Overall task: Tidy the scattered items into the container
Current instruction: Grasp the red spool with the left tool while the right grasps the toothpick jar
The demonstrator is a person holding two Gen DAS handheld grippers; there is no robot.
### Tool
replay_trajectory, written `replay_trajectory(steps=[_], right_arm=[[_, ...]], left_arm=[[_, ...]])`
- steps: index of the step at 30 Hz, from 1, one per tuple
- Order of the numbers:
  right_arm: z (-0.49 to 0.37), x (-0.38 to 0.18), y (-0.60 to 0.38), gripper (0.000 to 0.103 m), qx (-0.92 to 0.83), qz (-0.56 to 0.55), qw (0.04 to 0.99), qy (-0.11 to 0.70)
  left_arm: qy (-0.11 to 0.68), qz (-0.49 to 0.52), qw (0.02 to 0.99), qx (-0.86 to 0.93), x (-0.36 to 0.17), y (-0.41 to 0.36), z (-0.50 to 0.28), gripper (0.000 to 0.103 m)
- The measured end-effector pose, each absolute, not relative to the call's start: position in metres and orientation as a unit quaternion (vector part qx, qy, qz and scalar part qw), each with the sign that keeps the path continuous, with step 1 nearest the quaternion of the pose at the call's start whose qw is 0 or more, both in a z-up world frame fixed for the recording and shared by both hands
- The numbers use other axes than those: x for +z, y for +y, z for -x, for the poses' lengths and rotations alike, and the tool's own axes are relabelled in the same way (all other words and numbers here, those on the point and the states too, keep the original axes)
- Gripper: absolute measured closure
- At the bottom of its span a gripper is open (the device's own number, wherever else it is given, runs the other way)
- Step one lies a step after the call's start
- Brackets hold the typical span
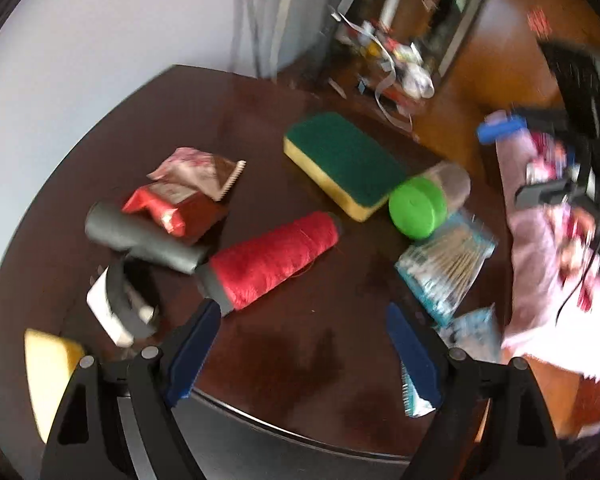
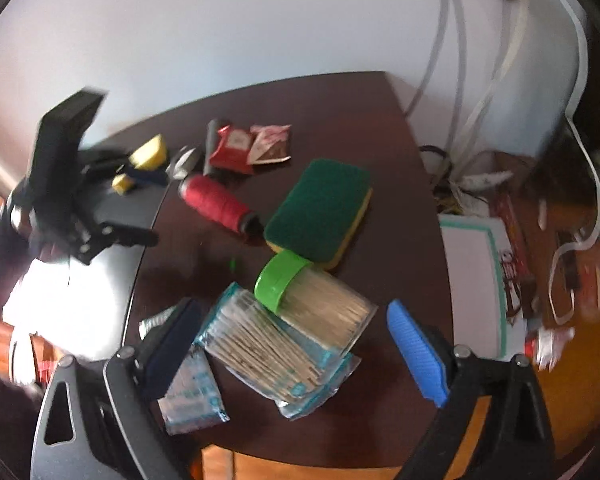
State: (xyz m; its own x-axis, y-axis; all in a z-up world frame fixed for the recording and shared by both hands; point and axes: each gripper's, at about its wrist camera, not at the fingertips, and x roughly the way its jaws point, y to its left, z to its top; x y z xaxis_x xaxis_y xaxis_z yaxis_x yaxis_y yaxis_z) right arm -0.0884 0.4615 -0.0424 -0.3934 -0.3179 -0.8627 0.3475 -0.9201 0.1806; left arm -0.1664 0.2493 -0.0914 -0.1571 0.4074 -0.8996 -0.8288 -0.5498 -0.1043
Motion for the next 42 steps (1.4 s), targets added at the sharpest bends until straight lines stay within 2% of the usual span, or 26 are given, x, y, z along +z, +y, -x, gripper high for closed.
replay_trajectory(steps=[3,9,14,20,23,25,29,33,36,38,40,42], right_arm=[[0.094,-0.049,0.454,0.007,-0.813,-0.530,0.232,0.063],[0.106,-0.072,0.436,0.007,-0.768,-0.564,0.259,0.158],[0.118,-0.086,0.435,0.007,-0.750,-0.579,0.266,0.178],[0.128,-0.101,0.434,0.012,-0.732,-0.593,0.275,0.190],[0.134,-0.111,0.432,0.021,-0.723,-0.604,0.273,0.195],[0.138,-0.118,0.430,0.030,-0.716,-0.611,0.272,0.201],[0.142,-0.125,0.424,0.029,-0.709,-0.616,0.268,0.216],[0.144,-0.123,0.422,0.043,-0.715,-0.613,0.255,0.220],[0.142,-0.121,0.420,0.044,-0.720,-0.609,0.247,0.221],[0.140,-0.120,0.419,0.044,-0.725,-0.608,0.242,0.216],[0.140,-0.119,0.419,0.044,-0.730,-0.606,0.237,0.209],[0.140,-0.118,0.420,0.045,-0.735,-0.606,0.229,0.200]], left_arm=[[0.263,0.490,0.443,0.703,-0.096,0.266,0.166,0.017],[0.287,0.478,0.464,0.688,-0.092,0.286,0.179,0.017],[0.315,0.493,0.455,0.671,-0.104,0.306,0.194,0.017],[0.329,0.513,0.463,0.644,-0.122,0.314,0.200,0.017],[0.341,0.515,0.460,0.638,-0.128,0.314,0.199,0.017],[0.347,0.519,0.458,0.633,-0.132,0.314,0.199,0.017],[0.362,0.517,0.447,0.633,-0.143,0.313,0.198,0.017],[0.361,0.511,0.446,0.640,-0.145,0.311,0.197,0.018],[0.353,0.505,0.447,0.648,-0.144,0.308,0.195,0.029],[0.347,0.501,0.447,0.655,-0.141,0.304,0.192,0.052],[0.342,0.500,0.442,0.662,-0.140,0.302,0.192,0.064],[0.340,0.497,0.436,0.669,-0.140,0.300,0.190,0.065]])
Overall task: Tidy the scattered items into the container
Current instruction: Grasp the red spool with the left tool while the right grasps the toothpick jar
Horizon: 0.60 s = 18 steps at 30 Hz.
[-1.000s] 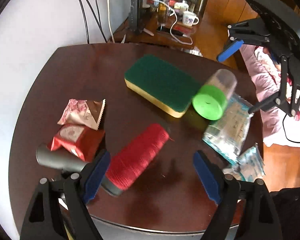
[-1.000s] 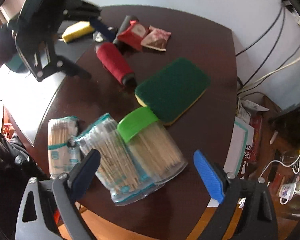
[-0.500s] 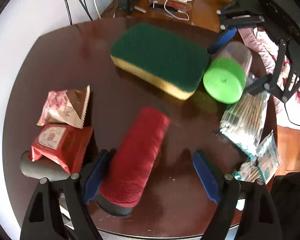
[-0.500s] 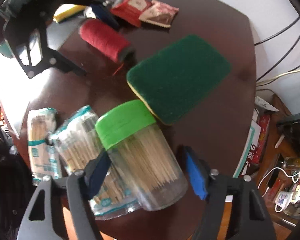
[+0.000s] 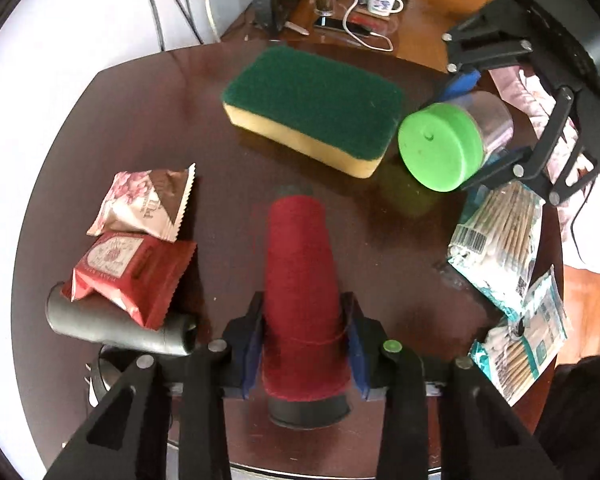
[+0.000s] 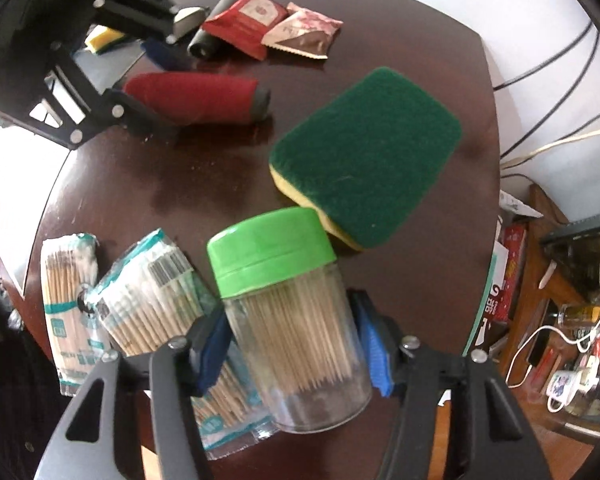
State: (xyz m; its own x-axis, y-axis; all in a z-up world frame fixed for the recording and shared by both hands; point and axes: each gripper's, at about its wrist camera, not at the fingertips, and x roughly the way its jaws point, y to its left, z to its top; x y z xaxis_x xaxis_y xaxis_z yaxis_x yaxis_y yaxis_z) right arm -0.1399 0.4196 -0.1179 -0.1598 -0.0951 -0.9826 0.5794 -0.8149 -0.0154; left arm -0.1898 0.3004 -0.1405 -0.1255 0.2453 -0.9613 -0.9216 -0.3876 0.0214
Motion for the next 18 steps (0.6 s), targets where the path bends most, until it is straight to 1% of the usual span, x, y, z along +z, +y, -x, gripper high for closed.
replay_trajectory(steps=[7,12,18], right_arm=[[0.133,-0.113,0.419,0.045,-0.747,-0.601,0.225,0.175],[0.130,-0.099,0.419,0.046,-0.765,-0.584,0.223,0.156],[0.126,-0.093,0.411,0.046,-0.772,-0.573,0.232,0.147]], left_arm=[[0.330,0.482,0.420,0.694,-0.138,0.287,0.181,0.065],[0.324,0.470,0.411,0.711,-0.128,0.271,0.173,0.065],[0.310,0.448,0.406,0.733,-0.107,0.259,0.168,0.065]])
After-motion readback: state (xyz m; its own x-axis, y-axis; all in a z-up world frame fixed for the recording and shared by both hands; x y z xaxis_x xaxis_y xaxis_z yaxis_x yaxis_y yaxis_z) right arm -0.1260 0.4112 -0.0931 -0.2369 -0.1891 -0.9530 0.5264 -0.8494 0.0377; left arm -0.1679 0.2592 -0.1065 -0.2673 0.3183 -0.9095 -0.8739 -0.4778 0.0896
